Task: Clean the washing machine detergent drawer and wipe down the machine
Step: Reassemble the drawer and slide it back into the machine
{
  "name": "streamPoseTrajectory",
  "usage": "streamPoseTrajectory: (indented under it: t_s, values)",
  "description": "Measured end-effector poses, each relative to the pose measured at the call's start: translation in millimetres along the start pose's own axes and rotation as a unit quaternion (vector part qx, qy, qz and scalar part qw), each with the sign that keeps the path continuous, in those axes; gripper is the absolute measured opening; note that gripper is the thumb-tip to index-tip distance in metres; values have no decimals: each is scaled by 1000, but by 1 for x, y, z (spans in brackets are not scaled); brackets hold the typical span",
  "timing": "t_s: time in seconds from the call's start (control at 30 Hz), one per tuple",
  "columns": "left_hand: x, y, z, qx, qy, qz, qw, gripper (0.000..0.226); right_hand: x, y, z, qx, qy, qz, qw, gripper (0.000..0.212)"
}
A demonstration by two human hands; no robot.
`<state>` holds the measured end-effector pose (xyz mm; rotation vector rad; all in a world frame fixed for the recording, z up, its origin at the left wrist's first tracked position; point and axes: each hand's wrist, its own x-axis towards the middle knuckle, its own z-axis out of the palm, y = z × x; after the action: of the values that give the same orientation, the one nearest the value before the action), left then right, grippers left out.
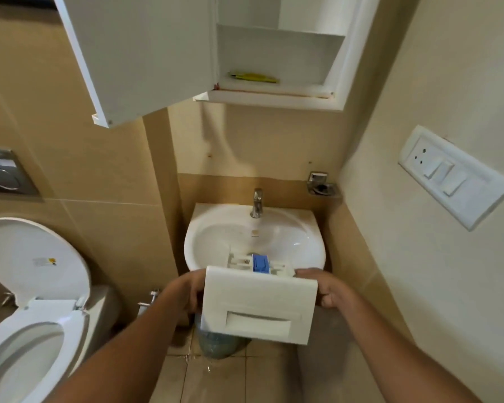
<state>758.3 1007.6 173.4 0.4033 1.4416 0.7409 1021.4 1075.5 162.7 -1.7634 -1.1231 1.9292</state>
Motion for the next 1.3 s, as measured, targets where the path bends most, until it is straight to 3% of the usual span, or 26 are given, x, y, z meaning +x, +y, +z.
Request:
streamPoseTrajectory:
  t_s: [0.07,0.13,0.23,0.33,0.37,0.4,0.43,0.5,0.53,0.57,0.67,0.77,0.83,0.93,1.0,1.03,1.07,1.1,1.13,1.2,1.23,1.3]
  values:
    - [-5,22,0,64,1,67,996,23,-3,-30,-2,-106,52,-113,987,17]
    - [-20,61,3,71,3,187,980,27,-21,-74,-6,-103,94,-273,952,33]
    - [-53,108,11,86,12,415,906,12,-56,-125,-18,0,135,-486,864,35]
    - [-67,122,15,66,-28,525,848,26,-71,-131,-22,48,123,-596,792,34]
    - [-61,115,15,71,-27,523,849,28,-59,-122,-20,48,140,-586,797,32]
    - [-50,101,15,81,-8,486,870,25,-43,-107,-14,34,158,-538,828,29]
    - [-36,82,13,84,12,405,910,20,-21,-84,-9,4,161,-449,879,24]
    - [-8,32,2,65,32,158,985,16,15,-23,1,-28,124,-180,975,11]
    - [-2,7,-4,56,25,61,996,16,25,8,4,-9,102,-72,992,13]
    - [2,-10,-9,53,4,5,999,16,30,30,5,6,77,-27,997,12]
    - [18,-17,-14,62,-5,-2,998,16,25,40,5,16,31,-46,998,4]
    - [12,17,-7,63,25,61,996,26,13,-11,-1,-42,68,-166,983,12]
    - [-5,54,-1,54,9,201,978,23,-6,-60,-3,-84,136,-298,941,16]
    - [-40,103,7,41,-10,423,905,11,-50,-119,-17,-44,197,-503,840,32]
    - [-55,120,9,26,-23,493,869,17,-71,-133,-22,-32,196,-595,778,42]
    - [-54,121,8,27,-24,508,861,20,-69,-131,-20,-21,193,-612,767,43]
    - [-48,115,6,39,-15,501,865,19,-59,-122,-15,-15,195,-601,775,42]
    - [-35,102,3,49,-1,465,884,13,-44,-107,-8,-24,203,-551,809,39]
    - [-23,84,-1,51,8,386,921,8,-24,-84,0,-61,201,-463,861,32]
    - [1,33,-16,51,9,152,987,11,9,-21,14,-138,136,-215,957,10]
    - [8,8,-24,70,-11,64,995,12,17,9,19,-142,108,-120,977,11]
    - [14,-22,-36,99,-55,-12,993,26,23,48,23,-102,71,-89,988,11]
